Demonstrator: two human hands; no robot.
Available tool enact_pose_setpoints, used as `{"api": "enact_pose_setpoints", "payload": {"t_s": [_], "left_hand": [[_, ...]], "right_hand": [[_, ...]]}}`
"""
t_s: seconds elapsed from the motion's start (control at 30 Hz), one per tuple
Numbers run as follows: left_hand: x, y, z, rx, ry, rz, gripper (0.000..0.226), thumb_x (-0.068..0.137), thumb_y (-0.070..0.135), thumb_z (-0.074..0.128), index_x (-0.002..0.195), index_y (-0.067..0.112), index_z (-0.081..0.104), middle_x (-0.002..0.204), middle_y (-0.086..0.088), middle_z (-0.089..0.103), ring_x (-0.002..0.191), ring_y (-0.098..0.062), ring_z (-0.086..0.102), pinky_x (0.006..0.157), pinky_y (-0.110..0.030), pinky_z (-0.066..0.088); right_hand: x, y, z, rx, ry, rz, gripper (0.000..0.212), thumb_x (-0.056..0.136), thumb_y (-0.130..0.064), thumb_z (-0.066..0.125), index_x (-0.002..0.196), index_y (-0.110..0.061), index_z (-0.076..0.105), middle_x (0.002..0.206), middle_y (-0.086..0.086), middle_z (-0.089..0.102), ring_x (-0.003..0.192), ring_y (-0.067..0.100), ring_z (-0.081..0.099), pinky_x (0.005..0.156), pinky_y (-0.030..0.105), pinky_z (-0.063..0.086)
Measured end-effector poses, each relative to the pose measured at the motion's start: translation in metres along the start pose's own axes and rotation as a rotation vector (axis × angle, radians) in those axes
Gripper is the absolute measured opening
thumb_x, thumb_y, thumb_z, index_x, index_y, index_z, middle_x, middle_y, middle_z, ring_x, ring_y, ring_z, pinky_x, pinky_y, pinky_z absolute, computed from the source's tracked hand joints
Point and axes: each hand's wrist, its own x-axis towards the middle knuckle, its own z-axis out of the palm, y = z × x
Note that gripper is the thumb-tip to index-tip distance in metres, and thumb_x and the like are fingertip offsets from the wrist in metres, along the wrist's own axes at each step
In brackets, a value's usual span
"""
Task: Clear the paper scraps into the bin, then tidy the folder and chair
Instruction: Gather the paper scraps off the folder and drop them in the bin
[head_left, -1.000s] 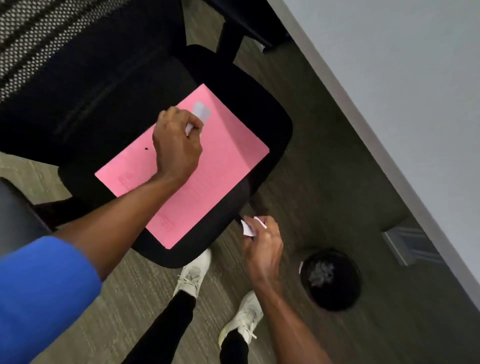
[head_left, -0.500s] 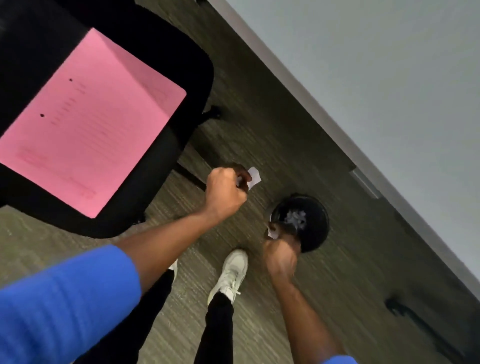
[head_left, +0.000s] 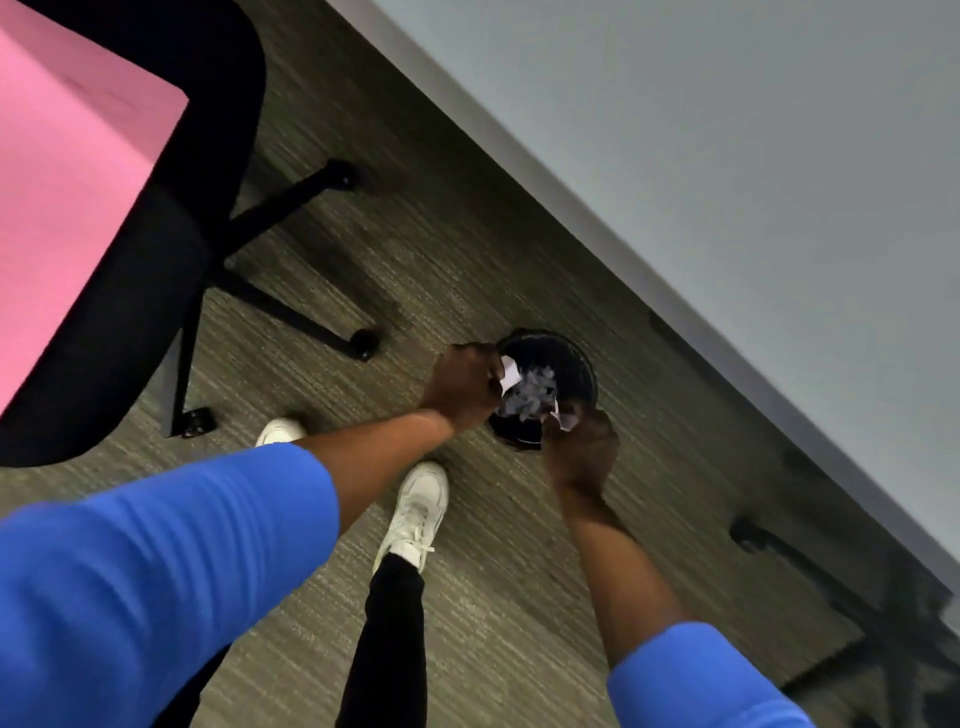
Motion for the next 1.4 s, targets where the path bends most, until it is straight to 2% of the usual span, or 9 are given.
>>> {"api": "enact_pose_setpoints", "payload": {"t_s": [0.17, 0.3, 0.67, 0.8, 1.03, 1.1, 1.2, 1.3, 1.4], "left_hand": [[0.01, -0.005, 0.035, 0.057, -0.05, 0.009, 0.022, 0.095, 0.017, 0.068, 0.106, 0.006, 0.082, 0.119, -0.019, 0.08, 0.112, -0.039, 0.074, 0.092, -0.037, 0.05], [0.013, -0.011, 0.047, 0.113, -0.095, 0.02, 0.028, 0.1, 0.023, 0.063, 0.118, 0.01, 0.081, 0.13, -0.017, 0.076, 0.121, -0.035, 0.07, 0.097, -0.035, 0.049], [-0.005, -0.044, 0.018, 0.197, -0.291, -0.109, 0.037, 0.106, 0.037, 0.056, 0.122, 0.01, 0.076, 0.137, -0.014, 0.071, 0.131, -0.032, 0.064, 0.111, -0.038, 0.051], [-0.013, -0.067, -0.004, 0.211, -0.281, -0.155, 0.038, 0.105, 0.038, 0.06, 0.123, 0.008, 0.075, 0.131, -0.012, 0.073, 0.123, -0.027, 0.069, 0.103, -0.032, 0.056], [-0.021, -0.107, -0.009, 0.227, -0.317, -0.224, 0.025, 0.102, 0.031, 0.067, 0.111, 0.01, 0.075, 0.108, -0.008, 0.078, 0.089, -0.018, 0.073, 0.08, -0.031, 0.064], [-0.026, -0.111, -0.006, 0.216, -0.322, -0.242, 0.018, 0.1, 0.026, 0.068, 0.107, 0.011, 0.075, 0.105, -0.007, 0.077, 0.087, -0.019, 0.072, 0.081, -0.034, 0.066], [-0.035, -0.113, 0.002, 0.174, -0.35, -0.275, 0.019, 0.098, 0.021, 0.066, 0.109, 0.009, 0.076, 0.106, -0.009, 0.077, 0.1, -0.028, 0.077, 0.088, -0.039, 0.066], [-0.042, -0.109, 0.009, 0.15, -0.349, -0.245, 0.019, 0.097, 0.02, 0.066, 0.106, 0.009, 0.077, 0.107, -0.01, 0.077, 0.101, -0.03, 0.076, 0.089, -0.043, 0.064], [-0.046, -0.103, 0.014, 0.105, -0.351, -0.215, 0.017, 0.094, 0.013, 0.066, 0.101, 0.004, 0.078, 0.105, -0.015, 0.079, 0.098, -0.033, 0.076, 0.087, -0.044, 0.064]], "right_hand": [[0.021, 0.016, 0.001, 0.106, -0.054, 0.025, 0.03, 0.082, -0.011, 0.082, 0.112, -0.012, 0.08, 0.108, 0.011, 0.082, 0.099, 0.027, 0.077, 0.078, 0.02, 0.048], [0.031, 0.025, 0.004, 0.153, -0.051, 0.013, 0.032, 0.084, -0.011, 0.081, 0.116, -0.011, 0.076, 0.109, 0.016, 0.08, 0.098, 0.036, 0.076, 0.082, 0.036, 0.059], [0.009, 0.024, 0.012, 0.215, -0.018, 0.014, 0.028, 0.084, -0.008, 0.078, 0.112, -0.008, 0.075, 0.108, 0.011, 0.08, 0.097, 0.029, 0.077, 0.083, 0.042, 0.063], [0.014, 0.02, 0.018, 0.201, -0.014, 0.037, 0.02, 0.084, 0.001, 0.073, 0.101, -0.006, 0.079, 0.102, 0.013, 0.081, 0.095, 0.03, 0.078, 0.081, 0.031, 0.056], [0.038, 0.023, 0.025, 0.381, -0.06, 0.034, 0.026, 0.087, 0.02, 0.058, 0.098, 0.004, 0.076, 0.1, 0.025, 0.078, 0.096, 0.04, 0.076, 0.094, 0.054, 0.062], [0.043, 0.025, 0.021, 0.461, -0.098, 0.082, 0.029, 0.089, 0.021, 0.059, 0.097, -0.002, 0.075, 0.099, 0.026, 0.078, 0.091, 0.035, 0.075, 0.09, 0.05, 0.063], [0.051, 0.031, 0.01, 0.606, -0.167, 0.185, 0.028, 0.089, 0.012, 0.063, 0.091, -0.014, 0.075, 0.085, 0.001, 0.082, 0.075, 0.01, 0.077, 0.074, 0.027, 0.065], [0.053, 0.036, 0.006, 0.707, -0.142, 0.218, 0.022, 0.084, 0.022, 0.064, 0.099, 0.007, 0.07, 0.072, -0.003, 0.079, 0.066, 0.007, 0.076, 0.067, 0.029, 0.065], [0.053, 0.035, 0.002, 0.79, -0.229, 0.307, 0.032, 0.088, 0.012, 0.068, 0.118, 0.001, 0.07, 0.096, 0.002, 0.077, 0.073, 0.002, 0.077, 0.071, 0.021, 0.065]]}}
